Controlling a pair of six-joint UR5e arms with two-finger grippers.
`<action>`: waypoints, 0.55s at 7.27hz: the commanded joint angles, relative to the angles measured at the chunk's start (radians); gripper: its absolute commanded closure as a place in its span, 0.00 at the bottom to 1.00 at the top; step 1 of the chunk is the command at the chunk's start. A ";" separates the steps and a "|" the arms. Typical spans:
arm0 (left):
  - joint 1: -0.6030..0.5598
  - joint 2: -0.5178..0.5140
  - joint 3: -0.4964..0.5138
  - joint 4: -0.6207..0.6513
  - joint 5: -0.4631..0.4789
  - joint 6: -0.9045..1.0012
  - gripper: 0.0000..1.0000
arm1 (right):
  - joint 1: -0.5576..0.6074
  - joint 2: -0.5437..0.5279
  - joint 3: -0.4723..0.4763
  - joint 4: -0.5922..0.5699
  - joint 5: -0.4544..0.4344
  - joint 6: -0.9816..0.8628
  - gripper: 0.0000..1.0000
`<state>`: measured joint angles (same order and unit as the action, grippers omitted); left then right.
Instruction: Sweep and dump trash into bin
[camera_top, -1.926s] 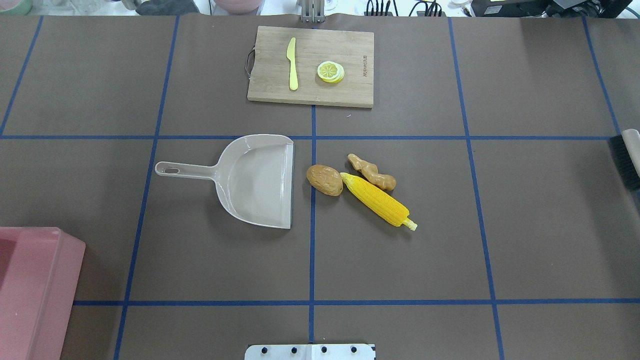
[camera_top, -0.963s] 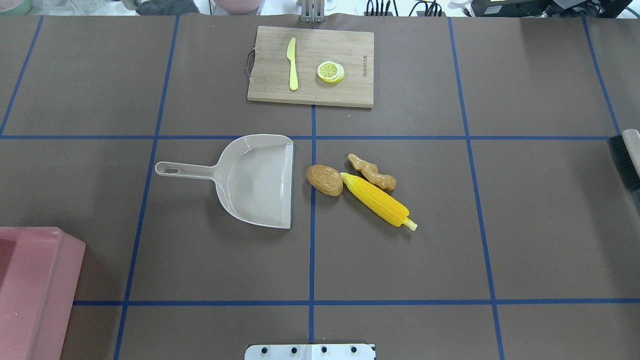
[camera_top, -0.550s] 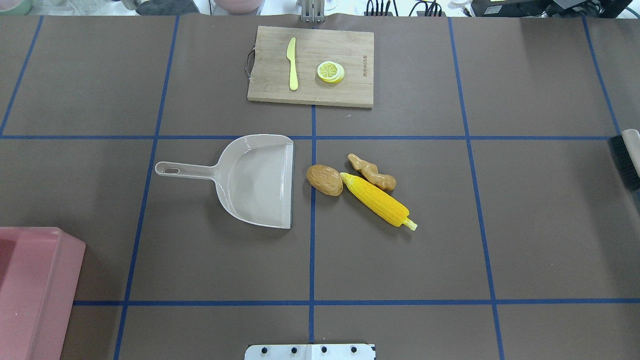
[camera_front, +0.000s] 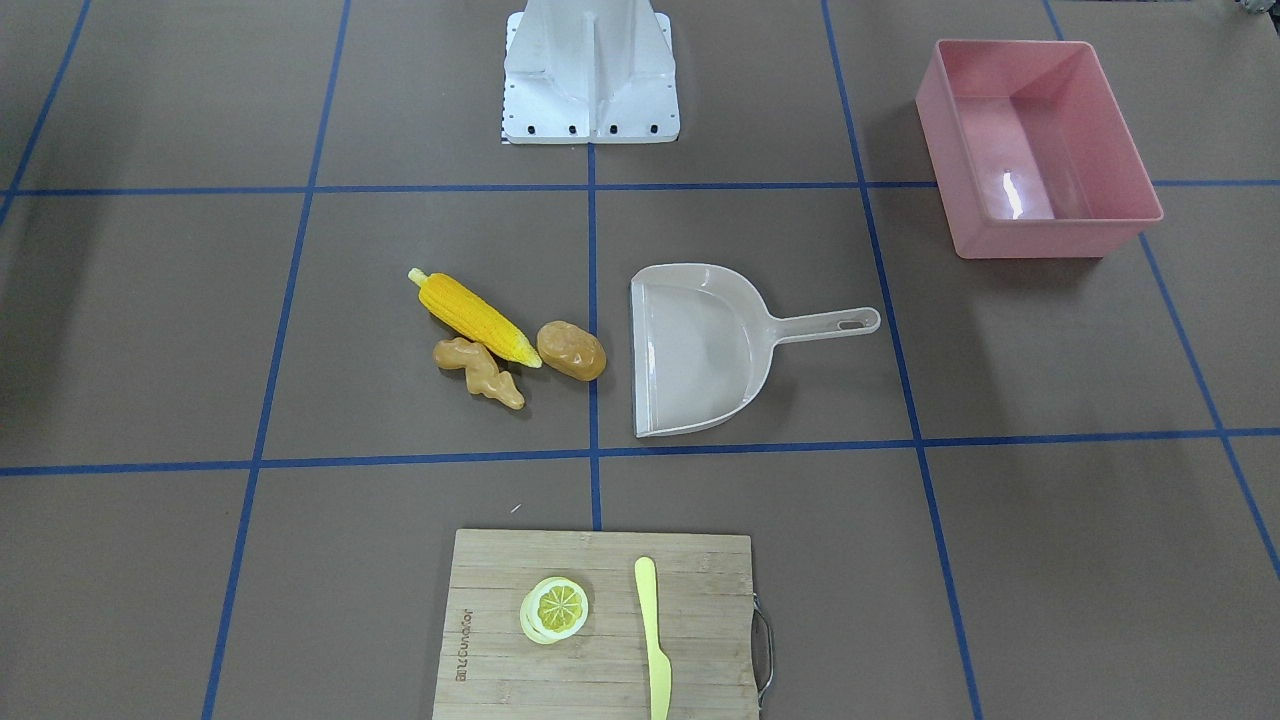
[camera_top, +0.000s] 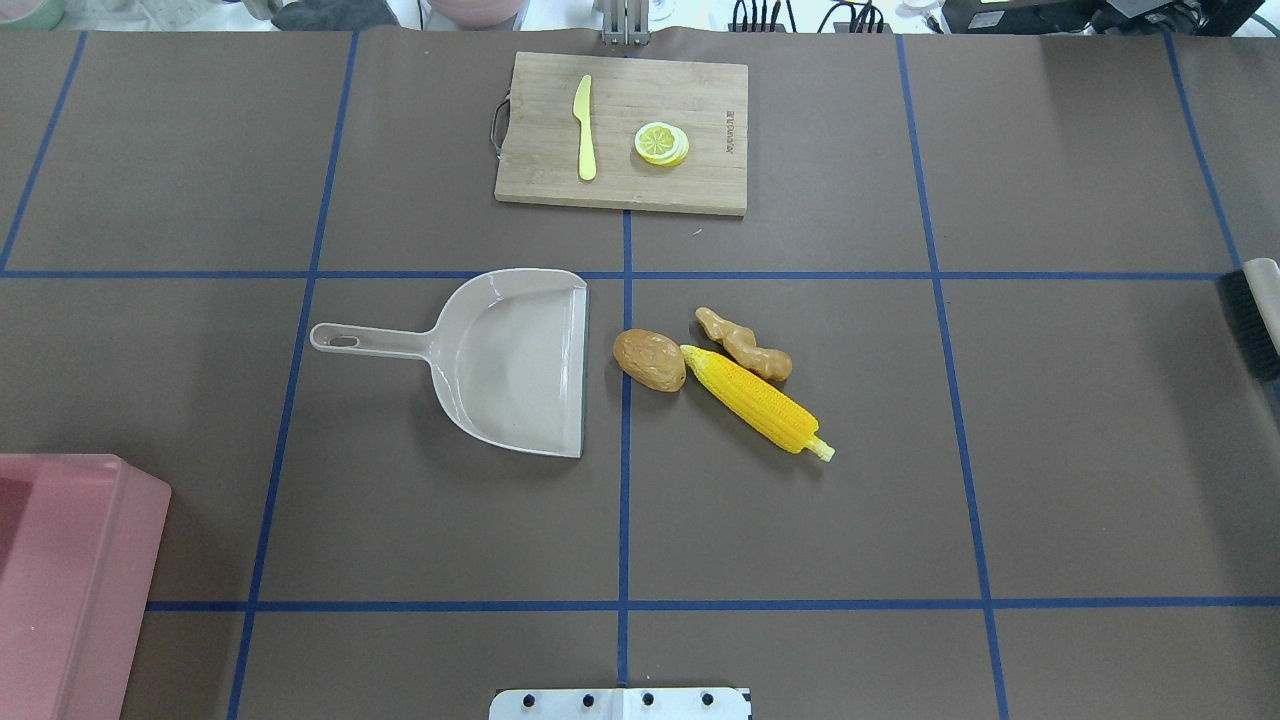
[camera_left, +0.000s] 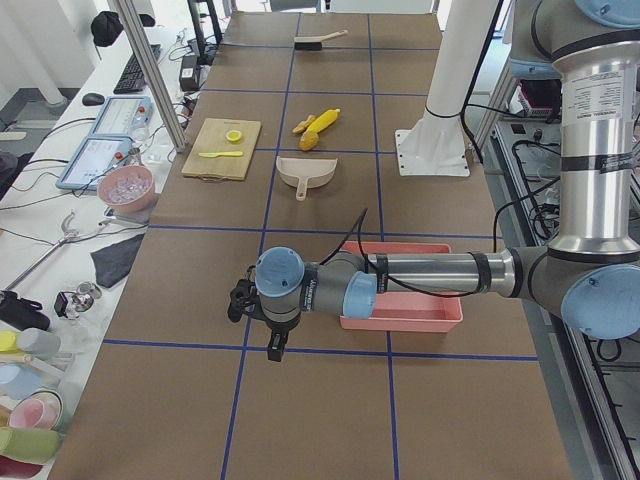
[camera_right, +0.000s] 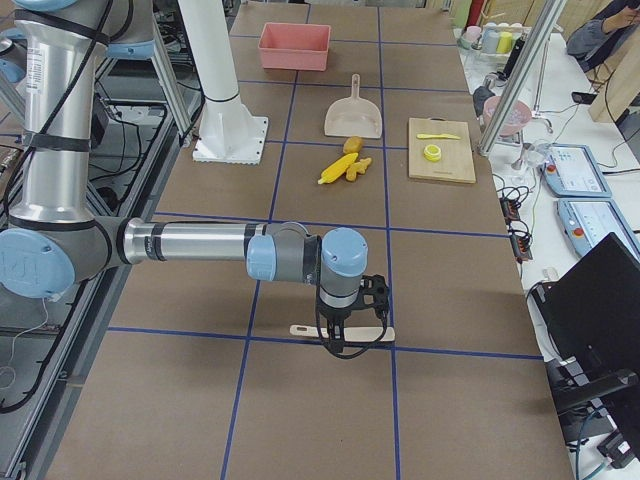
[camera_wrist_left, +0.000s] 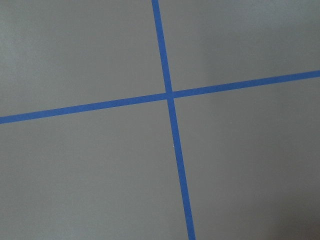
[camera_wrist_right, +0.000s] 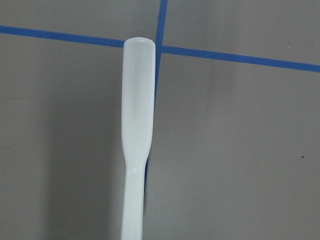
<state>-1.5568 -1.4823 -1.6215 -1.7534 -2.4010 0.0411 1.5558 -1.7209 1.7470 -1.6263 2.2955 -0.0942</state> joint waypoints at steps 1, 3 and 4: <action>0.000 -0.001 -0.001 0.000 -0.003 0.000 0.02 | -0.011 -0.025 -0.004 0.005 0.002 0.044 0.00; 0.000 0.007 -0.003 -0.002 -0.006 0.000 0.02 | -0.029 -0.110 -0.006 0.098 0.001 0.047 0.00; -0.002 0.007 -0.003 0.000 -0.006 0.000 0.02 | -0.036 -0.144 -0.021 0.150 0.002 0.048 0.00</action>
<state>-1.5577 -1.4766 -1.6239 -1.7544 -2.4063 0.0414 1.5292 -1.8176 1.7382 -1.5446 2.2968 -0.0493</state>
